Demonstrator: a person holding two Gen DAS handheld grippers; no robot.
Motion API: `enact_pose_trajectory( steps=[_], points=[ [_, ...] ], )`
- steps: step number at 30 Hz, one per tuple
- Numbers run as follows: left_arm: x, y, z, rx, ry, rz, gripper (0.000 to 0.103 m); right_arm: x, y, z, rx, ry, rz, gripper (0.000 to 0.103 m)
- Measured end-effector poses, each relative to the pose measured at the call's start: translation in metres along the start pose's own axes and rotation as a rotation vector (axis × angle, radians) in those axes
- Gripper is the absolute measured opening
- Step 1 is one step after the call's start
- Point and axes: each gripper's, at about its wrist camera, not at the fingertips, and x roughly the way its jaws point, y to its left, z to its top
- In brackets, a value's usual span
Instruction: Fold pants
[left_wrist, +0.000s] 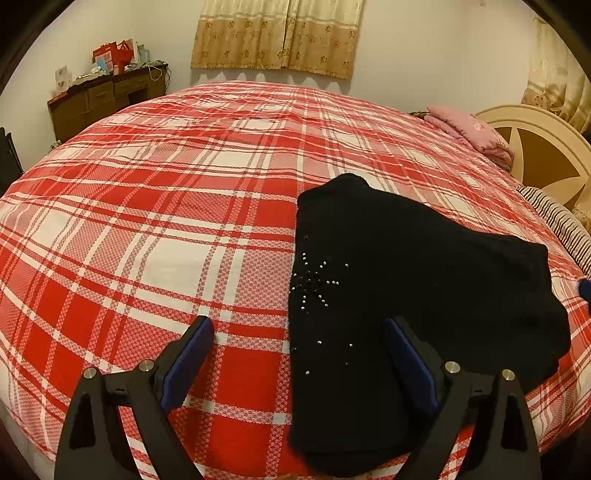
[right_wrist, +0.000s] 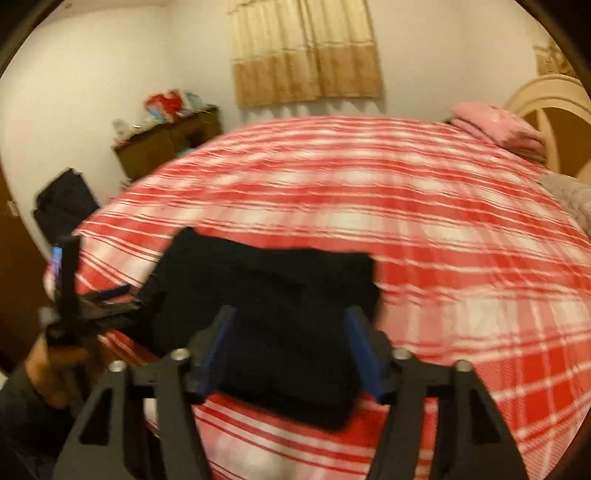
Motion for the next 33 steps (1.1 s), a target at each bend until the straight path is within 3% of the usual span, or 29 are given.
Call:
enact_pose_trajectory(
  steps=[3, 9, 13, 16, 24, 33],
  points=[
    [0.0, 0.0, 0.0, 0.009, 0.003, -0.001, 0.094, 0.023, 0.011, 0.001, -0.019, 0.034, 0.048, 0.067],
    [0.004, 0.001, -0.001, -0.002, 0.009, -0.018, 0.094, 0.058, -0.013, -0.017, 0.046, 0.149, 0.012, 0.065],
    [0.005, 0.001, -0.002, -0.004, 0.014, -0.019, 0.097, 0.054, -0.026, -0.018, 0.086, 0.144, 0.067, 0.065],
    [0.007, 0.005, -0.003, -0.016, 0.014, -0.021, 0.102, 0.054, -0.021, -0.021, 0.05, 0.142, 0.049, 0.065],
    [0.006, 0.005, -0.008, 0.021, -0.036, -0.047, 0.102, 0.057, -0.017, -0.024, -0.001, 0.137, 0.037, 0.065],
    [0.004, 0.007, 0.0, 0.032, 0.002, -0.085, 0.102, 0.056, -0.019, -0.025, -0.002, 0.133, 0.047, 0.065]
  ],
)
